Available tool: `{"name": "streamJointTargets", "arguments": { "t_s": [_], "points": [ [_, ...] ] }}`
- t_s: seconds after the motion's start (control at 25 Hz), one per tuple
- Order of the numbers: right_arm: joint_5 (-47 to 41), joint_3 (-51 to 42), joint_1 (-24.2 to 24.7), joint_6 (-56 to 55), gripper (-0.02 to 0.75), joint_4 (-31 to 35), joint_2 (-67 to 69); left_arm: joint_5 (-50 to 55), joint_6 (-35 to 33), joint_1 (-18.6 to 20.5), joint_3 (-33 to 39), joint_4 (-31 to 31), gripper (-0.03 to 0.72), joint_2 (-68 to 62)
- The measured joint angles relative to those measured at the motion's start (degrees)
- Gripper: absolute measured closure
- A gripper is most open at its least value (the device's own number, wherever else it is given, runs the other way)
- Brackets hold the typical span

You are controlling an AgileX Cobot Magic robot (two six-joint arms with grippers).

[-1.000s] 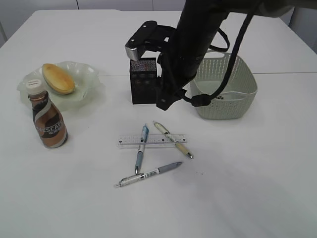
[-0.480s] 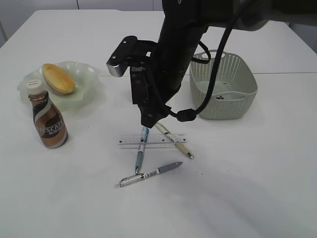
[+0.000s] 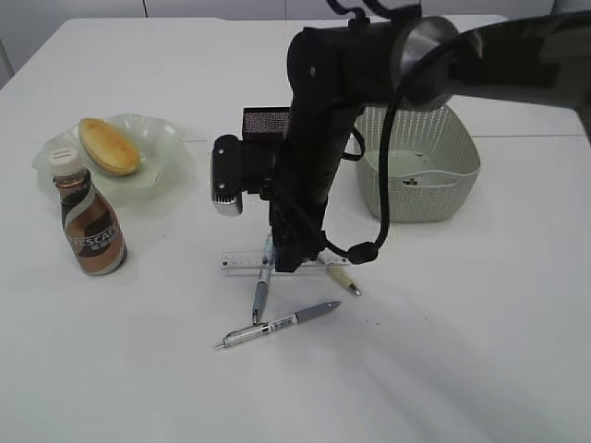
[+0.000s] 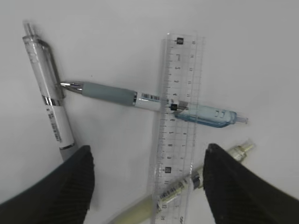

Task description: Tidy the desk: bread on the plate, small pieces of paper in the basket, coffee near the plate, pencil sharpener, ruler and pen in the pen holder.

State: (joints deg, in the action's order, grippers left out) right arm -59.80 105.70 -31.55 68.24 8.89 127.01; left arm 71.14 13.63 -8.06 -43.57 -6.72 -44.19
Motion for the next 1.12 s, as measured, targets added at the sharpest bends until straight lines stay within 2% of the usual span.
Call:
{"name": "streamJointTargets", "arguments": {
  "t_s": [0.36, 0.6, 0.76, 1.12],
  "points": [
    [0.13, 1.76, 0.2, 0.8, 0.206, -0.09, 4.46, 0.0, 0.0, 0.0, 0.0, 0.0, 0.265, 0.0],
    [-1.26, 5.73, 2.63, 0.11, 0.208, 1.66, 5.18, 0.0, 0.0, 0.0, 0.0, 0.0, 0.265, 0.0],
    [-4.3, 7.33, 4.55, -0.12, 0.248, 2.89, 5.18, 0.0, 0.0, 0.0, 0.0, 0.0, 0.265, 0.0],
    [-5.29, 9.06, 4.64, -0.26, 0.324, 6.26, 5.82, 0.0, 0.0, 0.0, 0.0, 0.0, 0.265, 0.0]
  ]
}}
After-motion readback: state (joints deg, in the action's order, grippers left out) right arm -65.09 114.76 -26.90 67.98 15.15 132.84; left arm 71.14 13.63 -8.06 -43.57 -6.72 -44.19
